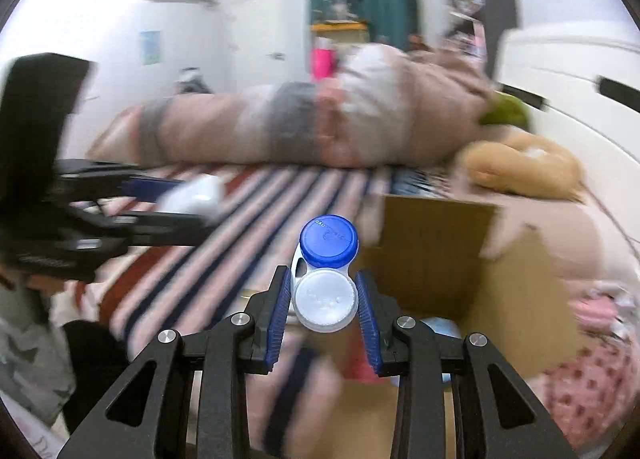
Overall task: Organize rigid objects
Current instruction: 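Drop the earbuds case into the box with left while right drops the lens case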
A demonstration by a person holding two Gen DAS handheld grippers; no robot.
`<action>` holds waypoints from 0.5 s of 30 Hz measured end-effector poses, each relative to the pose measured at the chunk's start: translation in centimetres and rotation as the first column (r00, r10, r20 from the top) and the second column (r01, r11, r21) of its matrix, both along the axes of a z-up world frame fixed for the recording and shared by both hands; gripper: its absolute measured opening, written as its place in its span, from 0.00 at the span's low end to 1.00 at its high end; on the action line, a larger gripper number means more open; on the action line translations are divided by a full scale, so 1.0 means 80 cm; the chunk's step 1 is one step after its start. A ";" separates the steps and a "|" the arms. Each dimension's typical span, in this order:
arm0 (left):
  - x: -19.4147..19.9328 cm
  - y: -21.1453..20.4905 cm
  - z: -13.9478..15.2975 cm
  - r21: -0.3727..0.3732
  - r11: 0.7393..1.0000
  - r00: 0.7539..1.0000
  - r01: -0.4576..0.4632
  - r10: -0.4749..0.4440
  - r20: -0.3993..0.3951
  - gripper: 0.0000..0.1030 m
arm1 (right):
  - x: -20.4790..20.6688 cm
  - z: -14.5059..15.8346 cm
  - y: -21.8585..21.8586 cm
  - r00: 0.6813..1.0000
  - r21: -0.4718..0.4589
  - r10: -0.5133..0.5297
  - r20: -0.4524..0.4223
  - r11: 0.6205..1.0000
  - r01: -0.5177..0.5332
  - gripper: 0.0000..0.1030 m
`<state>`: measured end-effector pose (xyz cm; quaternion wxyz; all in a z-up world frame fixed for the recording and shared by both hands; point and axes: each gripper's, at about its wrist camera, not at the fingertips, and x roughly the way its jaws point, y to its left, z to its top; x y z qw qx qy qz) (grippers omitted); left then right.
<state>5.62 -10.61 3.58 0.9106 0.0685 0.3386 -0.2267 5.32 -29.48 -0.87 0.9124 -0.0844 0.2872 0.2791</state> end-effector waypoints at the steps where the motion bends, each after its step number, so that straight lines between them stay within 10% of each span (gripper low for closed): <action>1: 0.005 -0.015 0.002 0.004 1.000 1.000 0.013 -0.013 -0.001 0.44 | 0.011 0.000 -0.014 0.999 -0.014 -0.036 -0.001 0.999 0.036 0.28; 15: 0.107 -0.144 -0.033 0.161 0.985 0.993 0.054 -0.035 -0.115 0.44 | 0.121 -0.036 -0.066 0.993 -0.189 -0.111 -0.045 0.977 0.100 0.28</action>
